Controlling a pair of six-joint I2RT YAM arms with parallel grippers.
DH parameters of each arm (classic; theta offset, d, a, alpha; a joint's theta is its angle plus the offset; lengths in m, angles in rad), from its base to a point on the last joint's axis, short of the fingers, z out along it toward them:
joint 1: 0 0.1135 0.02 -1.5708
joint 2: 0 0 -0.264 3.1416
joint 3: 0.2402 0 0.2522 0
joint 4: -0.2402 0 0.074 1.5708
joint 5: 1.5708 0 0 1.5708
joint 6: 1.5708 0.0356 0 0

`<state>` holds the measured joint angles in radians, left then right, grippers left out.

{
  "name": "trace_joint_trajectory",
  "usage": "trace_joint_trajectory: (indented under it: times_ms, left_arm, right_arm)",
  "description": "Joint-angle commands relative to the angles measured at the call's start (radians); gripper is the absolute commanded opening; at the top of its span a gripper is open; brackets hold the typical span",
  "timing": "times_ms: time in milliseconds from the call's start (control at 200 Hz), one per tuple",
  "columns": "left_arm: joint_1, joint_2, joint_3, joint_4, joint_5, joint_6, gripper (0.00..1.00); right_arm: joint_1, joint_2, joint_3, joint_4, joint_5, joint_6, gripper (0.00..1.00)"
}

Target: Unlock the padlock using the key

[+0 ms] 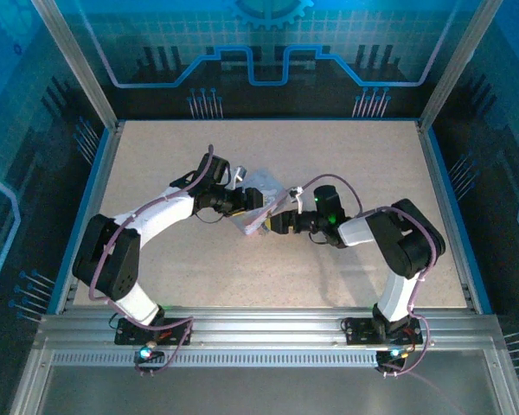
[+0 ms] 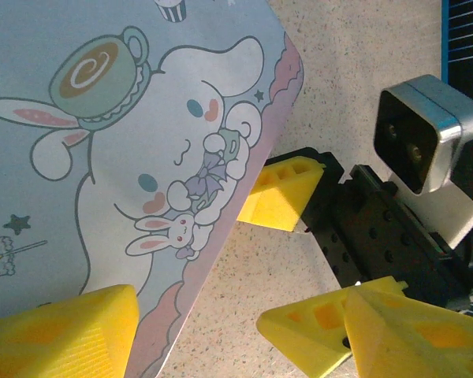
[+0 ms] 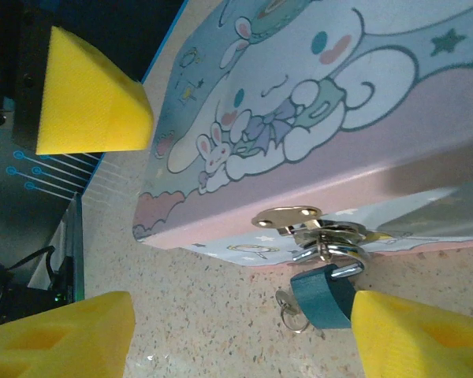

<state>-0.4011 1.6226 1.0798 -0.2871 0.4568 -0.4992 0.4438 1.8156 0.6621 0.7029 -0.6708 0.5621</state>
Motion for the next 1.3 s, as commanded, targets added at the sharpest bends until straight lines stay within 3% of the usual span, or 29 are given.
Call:
trace_joint_trajectory:
  times_ms: [0, 815, 1296]
  left_arm:
    - [0.007, 0.002, 0.0, -0.017, -0.011, -0.011, 0.71]
    - [0.009, -0.012, -0.004, -0.024, -0.018, -0.009, 0.71]
    - [0.008, -0.013, 0.003, -0.037, -0.023, -0.004, 0.71]
  right_arm:
    - [-0.011, 0.038, 0.013, 0.051, -0.019, 0.018, 0.73]
    - [-0.027, 0.16, 0.071, 0.143, -0.142, 0.039, 0.68]
    - [-0.037, 0.163, 0.067, 0.124, -0.126, 0.016, 0.67]
